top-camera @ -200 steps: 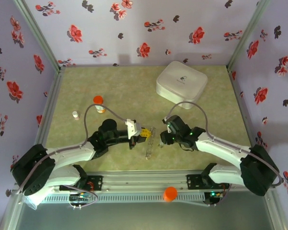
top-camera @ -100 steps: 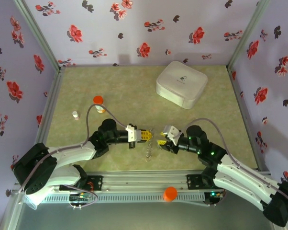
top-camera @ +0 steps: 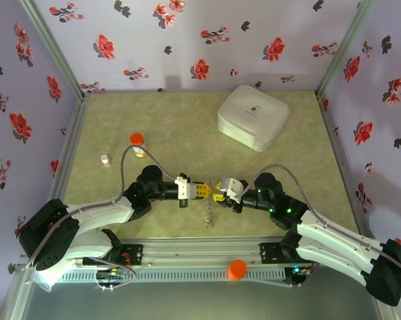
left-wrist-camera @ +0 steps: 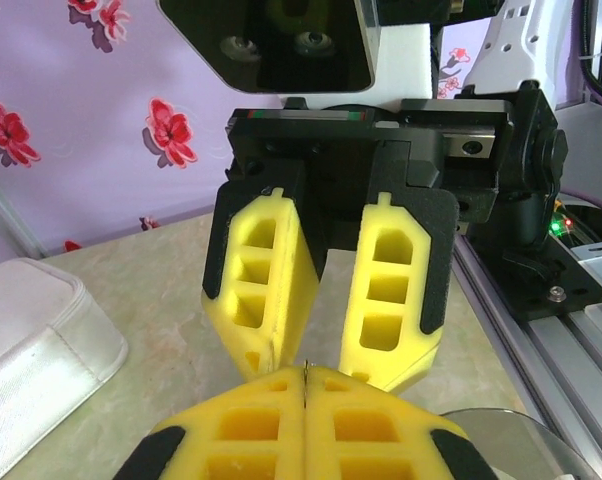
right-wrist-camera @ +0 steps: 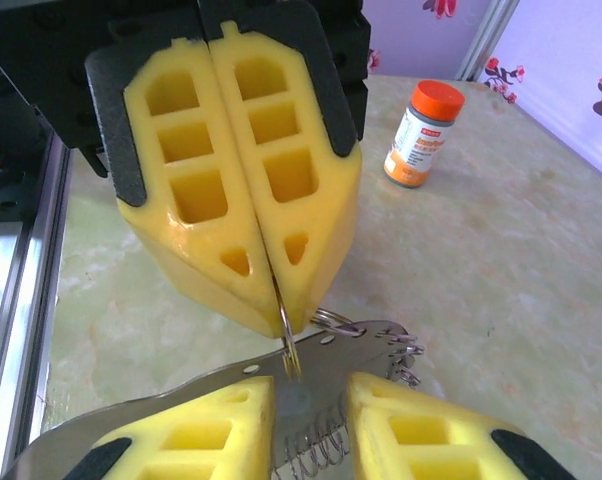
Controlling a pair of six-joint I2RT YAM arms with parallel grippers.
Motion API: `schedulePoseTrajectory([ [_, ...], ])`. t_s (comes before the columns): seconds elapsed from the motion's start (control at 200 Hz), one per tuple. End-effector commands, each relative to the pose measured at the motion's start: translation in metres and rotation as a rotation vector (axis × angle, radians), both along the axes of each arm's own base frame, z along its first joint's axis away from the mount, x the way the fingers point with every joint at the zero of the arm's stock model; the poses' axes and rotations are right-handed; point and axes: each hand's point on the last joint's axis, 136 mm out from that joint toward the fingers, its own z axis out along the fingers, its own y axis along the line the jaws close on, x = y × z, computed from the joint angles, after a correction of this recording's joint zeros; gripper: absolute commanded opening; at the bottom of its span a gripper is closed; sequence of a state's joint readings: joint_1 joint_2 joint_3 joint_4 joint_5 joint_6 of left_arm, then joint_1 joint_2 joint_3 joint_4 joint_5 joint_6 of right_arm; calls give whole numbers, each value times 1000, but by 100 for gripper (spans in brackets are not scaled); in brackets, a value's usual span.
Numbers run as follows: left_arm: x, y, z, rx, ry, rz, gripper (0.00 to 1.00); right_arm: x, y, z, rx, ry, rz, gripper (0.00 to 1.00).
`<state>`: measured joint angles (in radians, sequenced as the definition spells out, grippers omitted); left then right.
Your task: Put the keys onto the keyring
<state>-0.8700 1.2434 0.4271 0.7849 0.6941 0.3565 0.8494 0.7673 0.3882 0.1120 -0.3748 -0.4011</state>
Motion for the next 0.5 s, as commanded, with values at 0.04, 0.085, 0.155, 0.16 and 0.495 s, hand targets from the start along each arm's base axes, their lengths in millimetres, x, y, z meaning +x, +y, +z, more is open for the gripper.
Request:
schedulePoseTrajectory([
  [0.04,-2,-1,18,-49,-73,-27,0,-3,10,26,65,-52,45,20],
  [0.085,-1,-1,17,-48,-75,-28,0,-3,10,26,65,-50,48,19],
  [0.155,-1,-2,16,-45,-76,-29,0,-4,10,27,66,-44,51,19],
  [0.16,-1,-2,16,-45,-76,-28,0,-4,10,27,66,-45,51,19],
  [0.495,0,-3,13,-31,-80,-27,0,-7,11,28,75,-34,64,2],
])
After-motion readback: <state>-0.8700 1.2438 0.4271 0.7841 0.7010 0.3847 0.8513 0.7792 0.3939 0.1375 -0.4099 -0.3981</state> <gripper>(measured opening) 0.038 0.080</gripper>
